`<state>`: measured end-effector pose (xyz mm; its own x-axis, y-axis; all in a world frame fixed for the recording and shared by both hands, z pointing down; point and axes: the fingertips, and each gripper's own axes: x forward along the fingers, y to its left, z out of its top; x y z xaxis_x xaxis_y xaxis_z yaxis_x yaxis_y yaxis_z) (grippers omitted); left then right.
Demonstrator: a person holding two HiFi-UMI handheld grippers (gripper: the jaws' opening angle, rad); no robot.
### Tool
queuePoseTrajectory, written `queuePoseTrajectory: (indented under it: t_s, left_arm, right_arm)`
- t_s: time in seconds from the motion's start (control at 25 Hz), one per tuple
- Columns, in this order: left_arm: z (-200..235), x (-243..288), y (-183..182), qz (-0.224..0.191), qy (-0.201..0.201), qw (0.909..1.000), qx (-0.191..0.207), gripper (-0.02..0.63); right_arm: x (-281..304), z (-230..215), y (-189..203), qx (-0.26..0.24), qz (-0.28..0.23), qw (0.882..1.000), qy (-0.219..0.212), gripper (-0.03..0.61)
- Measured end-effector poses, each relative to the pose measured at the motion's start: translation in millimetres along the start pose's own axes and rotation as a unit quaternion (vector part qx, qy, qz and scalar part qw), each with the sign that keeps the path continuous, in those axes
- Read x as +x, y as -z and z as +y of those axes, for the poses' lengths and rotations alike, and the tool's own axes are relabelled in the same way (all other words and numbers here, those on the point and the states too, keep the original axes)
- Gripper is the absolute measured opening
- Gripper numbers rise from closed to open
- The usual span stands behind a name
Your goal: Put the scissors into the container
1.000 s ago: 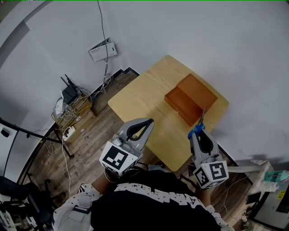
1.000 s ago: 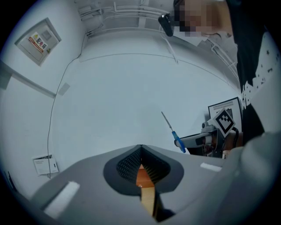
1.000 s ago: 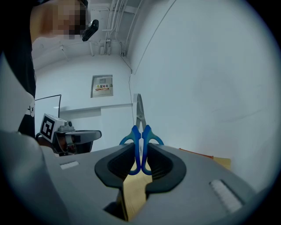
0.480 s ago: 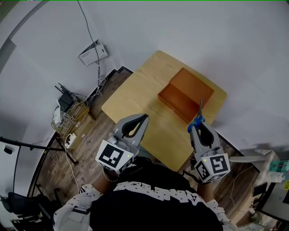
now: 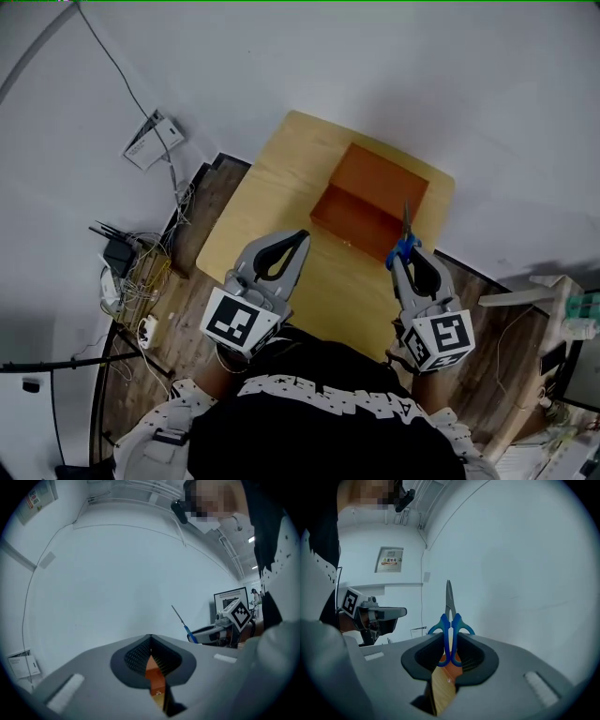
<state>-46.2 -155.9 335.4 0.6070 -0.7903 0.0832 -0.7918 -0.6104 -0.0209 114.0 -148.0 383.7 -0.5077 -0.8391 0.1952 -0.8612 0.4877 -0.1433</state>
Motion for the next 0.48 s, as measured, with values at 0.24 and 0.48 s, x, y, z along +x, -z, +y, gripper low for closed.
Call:
queuePoseTrajectory:
  t_s: [0.24, 0.48]
  left_arm:
    - [26, 20, 2, 0.007, 0.02, 0.9997, -0.008, 0.002]
    - [38, 36, 5, 0.004, 0.041, 0.999, -0.02, 0.002]
  right_arm:
    - [25, -5, 9, -0.005, 0.025, 0.999, 0.029, 0.102]
    - [42, -11, 20, -0.012, 0.051, 0.998, 0.044, 0.101]
